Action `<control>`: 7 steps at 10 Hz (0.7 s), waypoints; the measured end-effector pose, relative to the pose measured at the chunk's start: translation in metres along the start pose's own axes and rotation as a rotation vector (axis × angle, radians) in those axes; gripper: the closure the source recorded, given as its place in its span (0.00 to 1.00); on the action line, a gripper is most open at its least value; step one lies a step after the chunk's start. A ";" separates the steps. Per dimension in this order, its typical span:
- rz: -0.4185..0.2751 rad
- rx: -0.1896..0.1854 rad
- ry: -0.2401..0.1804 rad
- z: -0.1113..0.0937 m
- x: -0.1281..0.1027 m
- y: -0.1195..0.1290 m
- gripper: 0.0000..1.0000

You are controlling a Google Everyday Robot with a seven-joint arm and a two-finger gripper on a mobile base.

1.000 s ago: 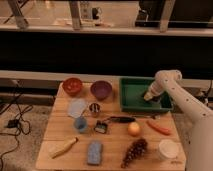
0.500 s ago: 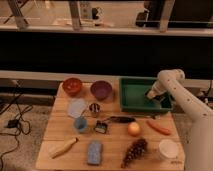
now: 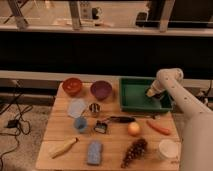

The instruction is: Wipe tray with eraser

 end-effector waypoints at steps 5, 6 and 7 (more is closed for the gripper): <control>-0.079 -0.002 -0.040 0.019 -0.044 -0.014 0.96; -0.093 -0.007 -0.042 0.021 -0.048 -0.013 0.96; -0.101 -0.013 -0.044 0.020 -0.047 -0.008 0.96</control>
